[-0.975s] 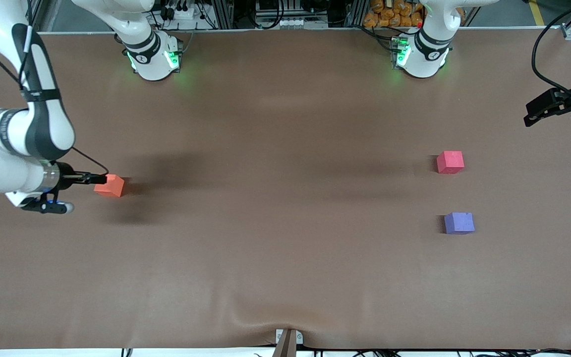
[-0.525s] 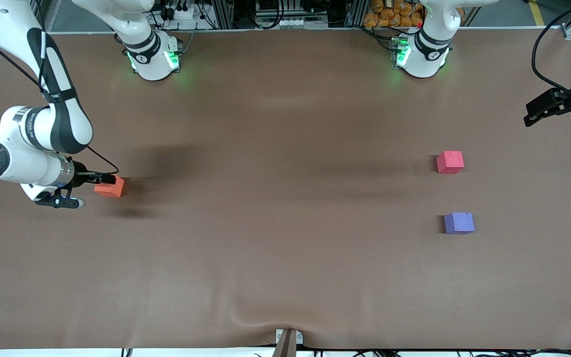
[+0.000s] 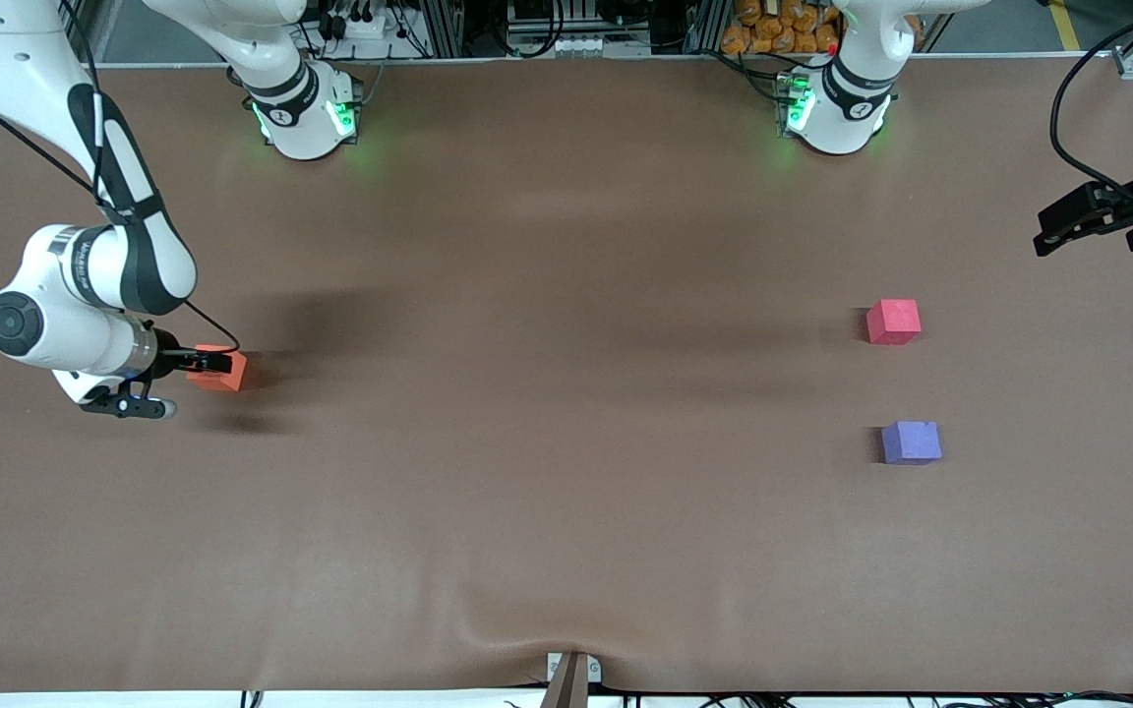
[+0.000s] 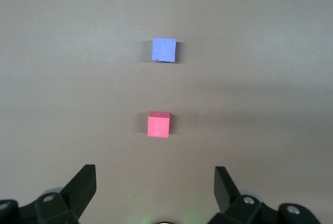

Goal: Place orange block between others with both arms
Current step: 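Lower the right gripper and close it on the orange cube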

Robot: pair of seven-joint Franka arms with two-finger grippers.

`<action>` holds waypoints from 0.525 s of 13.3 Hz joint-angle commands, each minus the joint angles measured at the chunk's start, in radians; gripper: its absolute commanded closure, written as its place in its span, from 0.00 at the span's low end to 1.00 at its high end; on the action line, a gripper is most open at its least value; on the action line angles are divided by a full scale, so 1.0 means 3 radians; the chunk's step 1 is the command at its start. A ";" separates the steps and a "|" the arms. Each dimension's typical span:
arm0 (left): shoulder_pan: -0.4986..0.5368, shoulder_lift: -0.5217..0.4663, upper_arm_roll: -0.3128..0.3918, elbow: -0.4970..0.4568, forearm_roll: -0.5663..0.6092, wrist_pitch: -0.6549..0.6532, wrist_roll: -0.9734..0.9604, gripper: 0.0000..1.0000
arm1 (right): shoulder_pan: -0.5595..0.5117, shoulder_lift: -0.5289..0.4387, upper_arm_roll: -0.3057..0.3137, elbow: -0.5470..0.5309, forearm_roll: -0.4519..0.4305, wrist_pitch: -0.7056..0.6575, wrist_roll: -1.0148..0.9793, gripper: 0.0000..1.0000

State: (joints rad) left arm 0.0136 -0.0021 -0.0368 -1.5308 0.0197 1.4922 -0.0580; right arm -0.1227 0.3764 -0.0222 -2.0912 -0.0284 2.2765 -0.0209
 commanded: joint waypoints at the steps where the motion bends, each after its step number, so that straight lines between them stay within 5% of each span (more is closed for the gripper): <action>1: 0.0011 0.0002 0.0005 0.0025 -0.0050 0.0016 0.0055 0.00 | -0.0046 0.0125 0.0033 -0.0040 -0.0079 0.0178 -0.0022 0.00; 7: -0.0025 0.0042 0.0000 0.0031 -0.0055 0.0027 0.0050 0.00 | -0.0077 0.0203 0.0038 -0.0045 -0.0084 0.0235 -0.0027 0.00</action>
State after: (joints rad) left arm 0.0121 -0.0013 -0.0381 -1.5307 0.0178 1.4938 -0.0580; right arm -0.1232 0.4400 -0.0223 -2.0919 -0.0375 2.3269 -0.0210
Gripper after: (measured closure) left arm 0.000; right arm 0.000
